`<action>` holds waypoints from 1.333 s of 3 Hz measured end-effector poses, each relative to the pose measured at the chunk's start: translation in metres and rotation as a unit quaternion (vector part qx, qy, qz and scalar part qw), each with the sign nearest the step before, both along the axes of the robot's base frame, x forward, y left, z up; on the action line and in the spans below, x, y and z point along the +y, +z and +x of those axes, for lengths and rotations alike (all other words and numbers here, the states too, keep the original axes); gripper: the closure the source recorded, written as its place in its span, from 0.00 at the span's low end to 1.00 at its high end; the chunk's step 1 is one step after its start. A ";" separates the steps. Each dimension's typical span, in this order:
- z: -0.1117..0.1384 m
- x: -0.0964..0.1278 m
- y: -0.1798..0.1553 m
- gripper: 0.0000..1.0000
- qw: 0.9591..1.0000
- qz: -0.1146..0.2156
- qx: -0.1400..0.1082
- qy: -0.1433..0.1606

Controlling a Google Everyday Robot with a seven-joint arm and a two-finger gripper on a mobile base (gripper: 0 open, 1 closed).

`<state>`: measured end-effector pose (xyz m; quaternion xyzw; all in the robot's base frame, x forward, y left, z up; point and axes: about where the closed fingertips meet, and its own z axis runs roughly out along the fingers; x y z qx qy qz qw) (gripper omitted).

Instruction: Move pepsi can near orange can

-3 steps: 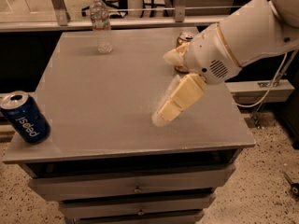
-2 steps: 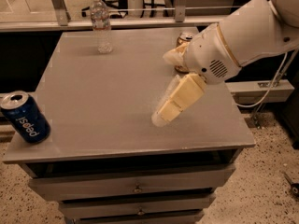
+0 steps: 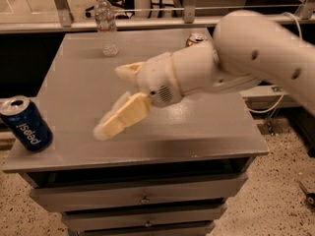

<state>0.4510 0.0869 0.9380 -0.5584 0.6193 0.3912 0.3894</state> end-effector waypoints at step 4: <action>-0.011 0.169 -0.029 0.00 0.990 0.128 -0.056 0.035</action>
Offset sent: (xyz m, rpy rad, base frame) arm -0.0131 0.1512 -0.0077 0.3258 -0.1361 0.0850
